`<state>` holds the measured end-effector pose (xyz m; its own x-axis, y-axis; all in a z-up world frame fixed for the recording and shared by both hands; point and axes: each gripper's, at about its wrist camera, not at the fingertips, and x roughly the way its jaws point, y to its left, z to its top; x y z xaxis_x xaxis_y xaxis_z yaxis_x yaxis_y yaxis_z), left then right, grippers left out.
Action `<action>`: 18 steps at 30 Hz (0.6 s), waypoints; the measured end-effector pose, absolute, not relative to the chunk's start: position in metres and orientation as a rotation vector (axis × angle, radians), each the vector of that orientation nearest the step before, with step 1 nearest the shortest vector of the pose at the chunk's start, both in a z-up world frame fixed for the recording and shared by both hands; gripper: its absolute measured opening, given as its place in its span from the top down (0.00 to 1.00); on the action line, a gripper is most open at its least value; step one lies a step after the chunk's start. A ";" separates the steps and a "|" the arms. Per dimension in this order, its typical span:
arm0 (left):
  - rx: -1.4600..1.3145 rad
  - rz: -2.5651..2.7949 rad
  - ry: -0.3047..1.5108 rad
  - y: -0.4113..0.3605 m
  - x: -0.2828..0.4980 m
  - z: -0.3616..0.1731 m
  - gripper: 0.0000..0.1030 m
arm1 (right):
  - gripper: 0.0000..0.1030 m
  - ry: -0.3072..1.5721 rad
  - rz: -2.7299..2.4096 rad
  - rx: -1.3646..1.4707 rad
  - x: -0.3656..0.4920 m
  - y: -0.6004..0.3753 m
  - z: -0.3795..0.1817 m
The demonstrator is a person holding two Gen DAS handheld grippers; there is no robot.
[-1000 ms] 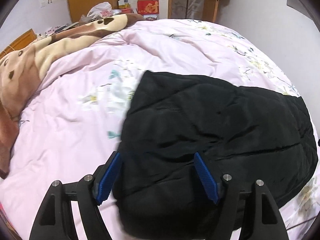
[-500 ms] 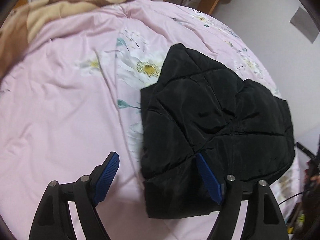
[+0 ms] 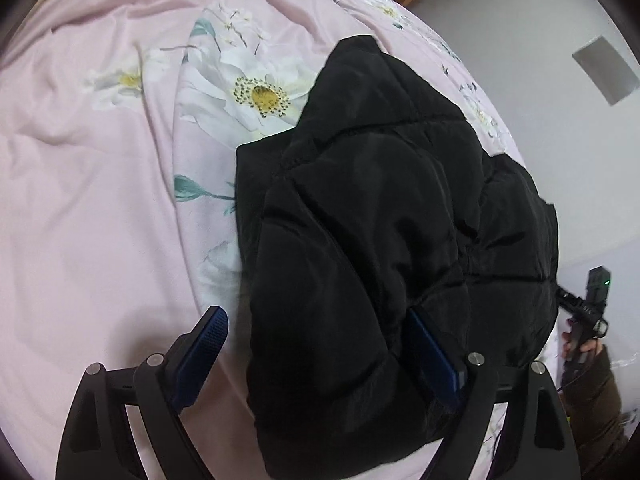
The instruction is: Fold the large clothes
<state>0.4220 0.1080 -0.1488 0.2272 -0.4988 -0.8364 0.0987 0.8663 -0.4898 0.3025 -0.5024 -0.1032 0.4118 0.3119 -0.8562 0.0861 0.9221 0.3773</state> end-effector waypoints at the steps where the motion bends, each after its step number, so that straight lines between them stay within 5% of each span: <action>1: -0.386 -0.435 1.290 0.108 0.425 -0.152 0.13 | 0.23 1.160 0.165 0.417 0.307 -0.504 -0.108; 18: -0.469 -0.570 1.352 0.076 0.435 -0.187 0.05 | 0.10 1.213 0.385 0.577 0.338 -0.507 -0.152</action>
